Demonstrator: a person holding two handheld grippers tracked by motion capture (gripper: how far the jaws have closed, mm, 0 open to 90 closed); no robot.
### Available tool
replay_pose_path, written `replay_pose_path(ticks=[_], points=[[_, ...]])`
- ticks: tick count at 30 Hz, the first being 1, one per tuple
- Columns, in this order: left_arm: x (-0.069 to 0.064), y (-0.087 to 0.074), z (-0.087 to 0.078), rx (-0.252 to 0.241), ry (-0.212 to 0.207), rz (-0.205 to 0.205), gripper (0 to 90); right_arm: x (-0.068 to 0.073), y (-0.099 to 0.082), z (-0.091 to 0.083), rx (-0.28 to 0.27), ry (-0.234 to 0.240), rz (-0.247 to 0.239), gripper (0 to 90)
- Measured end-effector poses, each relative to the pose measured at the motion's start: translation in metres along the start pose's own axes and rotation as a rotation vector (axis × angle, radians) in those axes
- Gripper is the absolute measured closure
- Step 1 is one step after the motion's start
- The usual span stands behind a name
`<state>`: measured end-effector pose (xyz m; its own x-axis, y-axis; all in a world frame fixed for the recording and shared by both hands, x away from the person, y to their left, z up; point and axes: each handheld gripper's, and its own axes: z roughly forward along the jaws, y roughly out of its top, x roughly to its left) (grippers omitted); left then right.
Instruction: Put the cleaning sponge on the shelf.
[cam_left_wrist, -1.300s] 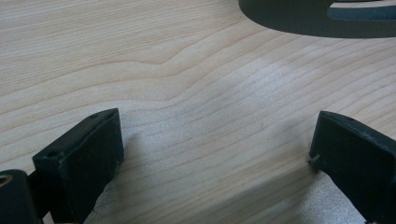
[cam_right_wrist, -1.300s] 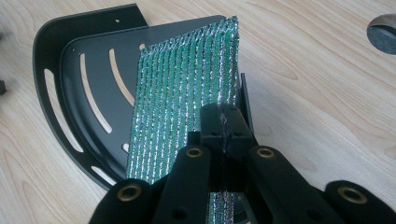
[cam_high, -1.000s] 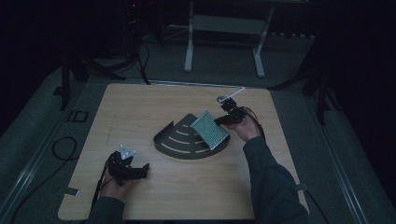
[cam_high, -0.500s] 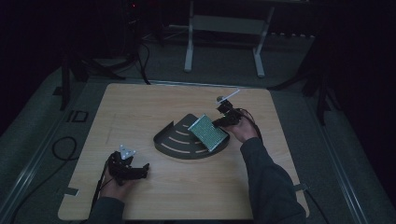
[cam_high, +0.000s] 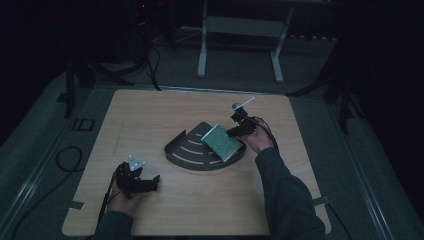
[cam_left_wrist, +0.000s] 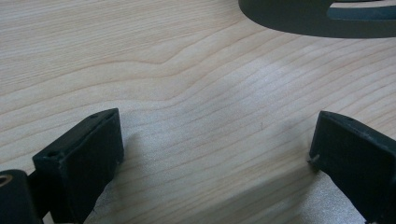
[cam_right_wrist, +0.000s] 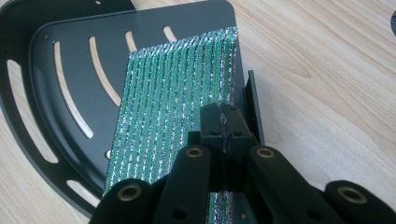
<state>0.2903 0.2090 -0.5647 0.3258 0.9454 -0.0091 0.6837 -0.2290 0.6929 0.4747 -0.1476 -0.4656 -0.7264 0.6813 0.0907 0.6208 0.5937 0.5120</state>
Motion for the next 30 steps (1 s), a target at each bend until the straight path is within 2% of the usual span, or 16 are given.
replay_pose_path(ticks=[15,18,30], points=[[0.0,0.0,0.0,0.0,0.0,-0.001,3.0,-0.001,0.0,0.008,0.004,-0.017,0.006,89.6],[0.0,0.0,0.0,0.001,0.0,0.0,3.0,0.0,-0.003,0.01,0.027,-0.024,-0.006,89.6],[0.0,0.0,0.0,0.001,0.0,0.0,3.0,-0.008,-0.013,0.007,0.029,-0.04,0.002,89.5]])
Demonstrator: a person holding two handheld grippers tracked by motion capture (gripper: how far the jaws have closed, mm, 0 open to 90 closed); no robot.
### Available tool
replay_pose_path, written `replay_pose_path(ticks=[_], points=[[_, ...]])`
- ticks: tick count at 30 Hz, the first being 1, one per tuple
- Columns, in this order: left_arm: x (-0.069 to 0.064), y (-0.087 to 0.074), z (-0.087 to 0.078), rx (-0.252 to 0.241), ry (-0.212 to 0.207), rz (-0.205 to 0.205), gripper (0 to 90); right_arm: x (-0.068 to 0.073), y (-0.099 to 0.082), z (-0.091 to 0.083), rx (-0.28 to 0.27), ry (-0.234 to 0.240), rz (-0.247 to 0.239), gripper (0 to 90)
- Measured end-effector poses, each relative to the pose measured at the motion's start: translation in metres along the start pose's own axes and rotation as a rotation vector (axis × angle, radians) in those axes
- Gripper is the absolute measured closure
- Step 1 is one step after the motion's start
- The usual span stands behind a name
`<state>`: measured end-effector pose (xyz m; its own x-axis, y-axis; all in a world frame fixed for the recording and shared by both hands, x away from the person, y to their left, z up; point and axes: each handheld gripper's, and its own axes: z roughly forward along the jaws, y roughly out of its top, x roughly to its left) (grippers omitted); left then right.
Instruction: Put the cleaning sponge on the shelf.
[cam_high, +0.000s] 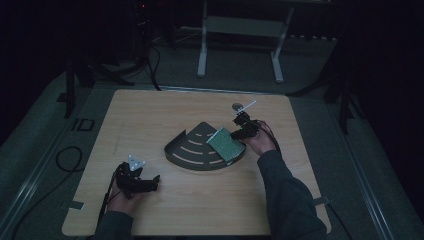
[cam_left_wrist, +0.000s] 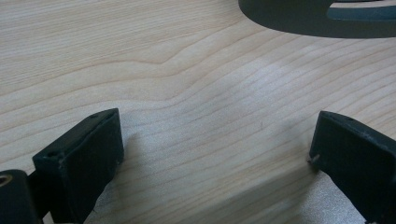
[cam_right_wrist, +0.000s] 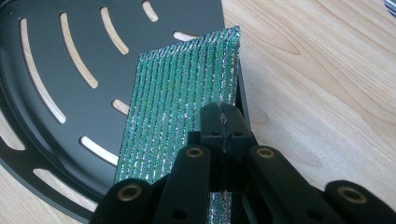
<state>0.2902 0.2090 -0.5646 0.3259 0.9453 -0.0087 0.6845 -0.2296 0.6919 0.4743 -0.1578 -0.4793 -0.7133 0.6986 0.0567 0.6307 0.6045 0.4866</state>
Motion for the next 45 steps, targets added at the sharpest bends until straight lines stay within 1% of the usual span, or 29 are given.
replay_pose_path(ticks=[11,14,20,26,29,34,39,45], points=[[0.0,0.0,0.0,0.0,0.0,0.0,3.0,-0.001,-0.002,0.012,0.012,-0.005,0.003,89.4],[0.0,0.0,0.0,0.0,0.0,0.0,3.0,-0.002,-0.003,0.012,0.01,-0.005,0.003,89.3],[0.0,0.0,0.0,0.0,0.0,0.0,3.0,-0.001,-0.003,0.011,0.007,-0.028,-0.009,88.4],[0.0,0.0,0.0,0.0,0.0,0.0,3.0,-0.001,-0.003,0.01,0.0,-0.035,-0.013,88.2],[0.0,0.0,0.0,0.0,0.0,0.0,3.0,-0.001,-0.003,0.009,-0.006,-0.046,-0.017,87.0],[0.0,0.0,0.0,0.0,0.0,0.0,3.0,-0.001,-0.005,0.007,-0.014,-0.052,-0.02,85.5],[0.0,0.0,0.0,0.0,0.0,0.0,3.0,0.001,-0.007,0.005,-0.012,-0.048,-0.029,85.4],[0.0,0.0,0.0,0.0,0.0,0.0,3.0,0.002,-0.009,0.007,-0.007,-0.042,-0.031,87.3]])
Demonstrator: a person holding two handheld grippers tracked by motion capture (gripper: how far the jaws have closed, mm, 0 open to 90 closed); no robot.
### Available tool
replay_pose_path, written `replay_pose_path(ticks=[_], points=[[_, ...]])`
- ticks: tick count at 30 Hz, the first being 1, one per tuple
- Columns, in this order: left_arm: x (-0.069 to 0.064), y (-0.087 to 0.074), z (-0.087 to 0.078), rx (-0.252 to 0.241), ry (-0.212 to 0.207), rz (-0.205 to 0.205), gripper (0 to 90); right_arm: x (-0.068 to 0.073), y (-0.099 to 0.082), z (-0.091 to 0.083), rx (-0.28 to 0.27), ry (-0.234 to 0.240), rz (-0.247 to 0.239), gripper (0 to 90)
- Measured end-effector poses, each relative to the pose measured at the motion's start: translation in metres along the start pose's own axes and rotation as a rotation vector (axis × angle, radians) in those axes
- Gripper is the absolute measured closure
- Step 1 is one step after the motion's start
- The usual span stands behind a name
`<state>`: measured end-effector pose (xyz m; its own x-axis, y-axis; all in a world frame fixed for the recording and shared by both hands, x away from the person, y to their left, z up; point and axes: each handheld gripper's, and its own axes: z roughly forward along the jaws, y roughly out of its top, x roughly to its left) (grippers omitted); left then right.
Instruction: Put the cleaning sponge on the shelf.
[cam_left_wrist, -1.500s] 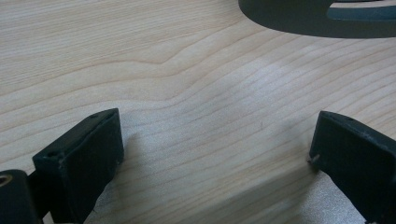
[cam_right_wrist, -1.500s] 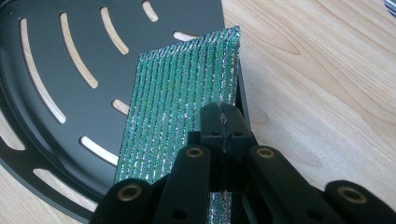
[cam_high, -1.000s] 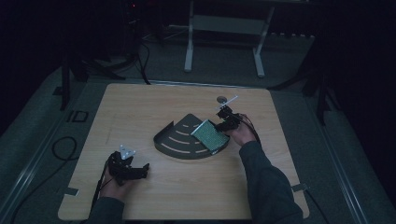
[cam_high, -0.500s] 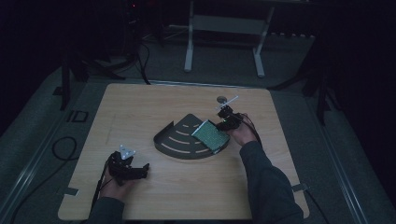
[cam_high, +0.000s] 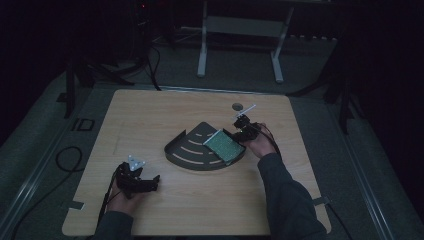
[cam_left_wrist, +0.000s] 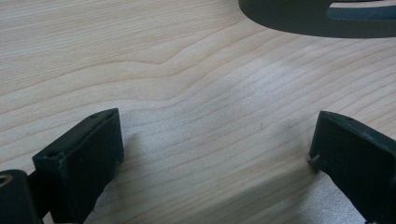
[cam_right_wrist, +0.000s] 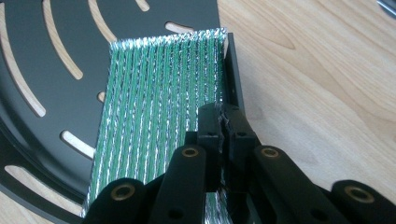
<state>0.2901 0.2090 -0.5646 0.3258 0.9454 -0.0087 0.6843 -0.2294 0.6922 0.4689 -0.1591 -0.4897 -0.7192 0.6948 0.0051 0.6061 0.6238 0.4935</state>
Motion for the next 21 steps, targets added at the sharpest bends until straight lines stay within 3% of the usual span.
replay_pose_path(ticks=[12,21], points=[[0.0,0.0,0.0,0.0,0.0,0.0,3.0,0.0,-0.002,-0.007,-0.033,-0.003,0.007,87.0],[0.0,0.0,0.0,0.0,0.0,0.0,3.0,-0.005,-0.011,-0.021,-0.07,-0.002,0.047,83.4]])
